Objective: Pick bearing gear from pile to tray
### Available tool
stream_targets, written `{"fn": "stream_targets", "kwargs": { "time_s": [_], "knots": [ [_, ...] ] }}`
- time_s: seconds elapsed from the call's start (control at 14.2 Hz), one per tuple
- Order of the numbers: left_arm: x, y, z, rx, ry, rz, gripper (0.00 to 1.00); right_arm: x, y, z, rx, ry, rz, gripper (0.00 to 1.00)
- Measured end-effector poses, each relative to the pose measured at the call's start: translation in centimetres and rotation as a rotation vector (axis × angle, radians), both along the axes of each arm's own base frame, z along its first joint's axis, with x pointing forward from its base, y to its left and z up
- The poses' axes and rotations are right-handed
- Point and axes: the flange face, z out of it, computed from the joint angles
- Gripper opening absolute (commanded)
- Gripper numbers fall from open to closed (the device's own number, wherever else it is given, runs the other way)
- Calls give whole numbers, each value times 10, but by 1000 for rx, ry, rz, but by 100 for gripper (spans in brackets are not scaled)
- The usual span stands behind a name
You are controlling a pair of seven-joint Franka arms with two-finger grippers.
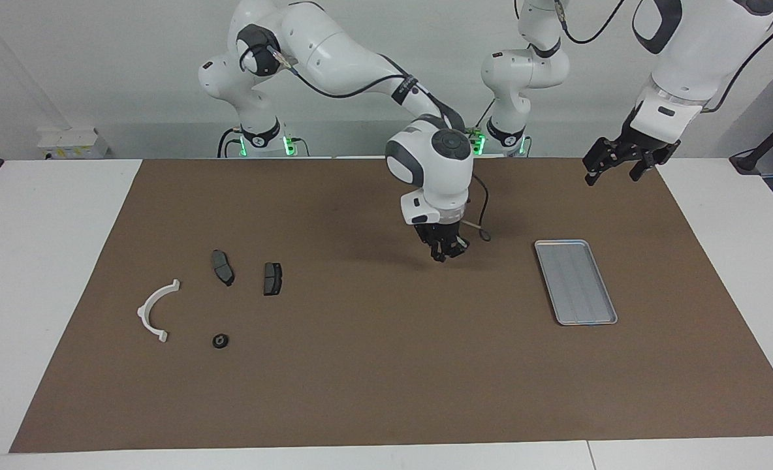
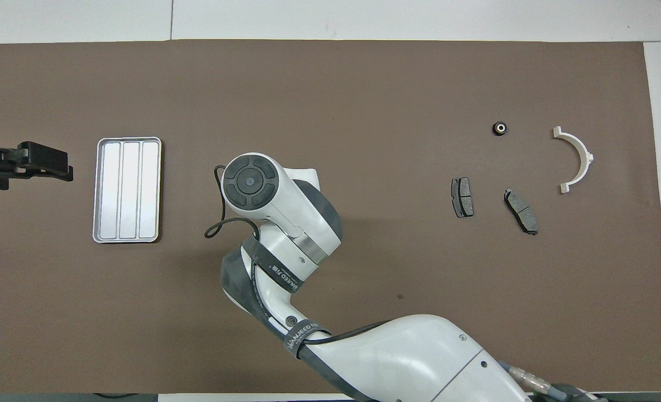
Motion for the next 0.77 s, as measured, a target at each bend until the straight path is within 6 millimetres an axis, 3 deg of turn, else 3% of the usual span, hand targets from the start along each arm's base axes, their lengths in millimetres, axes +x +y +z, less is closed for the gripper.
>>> {"fn": "stream_targets", "kwargs": {
  "time_s": [0.21,0.49,0.56,0.63,0.7,0.77],
  "knots": [
    [0,0,0,0,0,0,100,6,-2,-24,-6,-11,-2,0],
    [0,0,0,0,0,0,100,7,-1,-29,-9,-16,1,0],
    [0,0,0,0,0,0,100,7,-1,-29,-8,-16,1,42],
    [0,0,0,0,0,0,100,7,-2,-29,-8,-16,1,76],
    [0,0,0,0,0,0,100,8,-2,-29,-9,-17,0,100],
    [0,0,0,0,0,0,100,8,-3,-29,-10,-17,-1,100]
  ]
}}
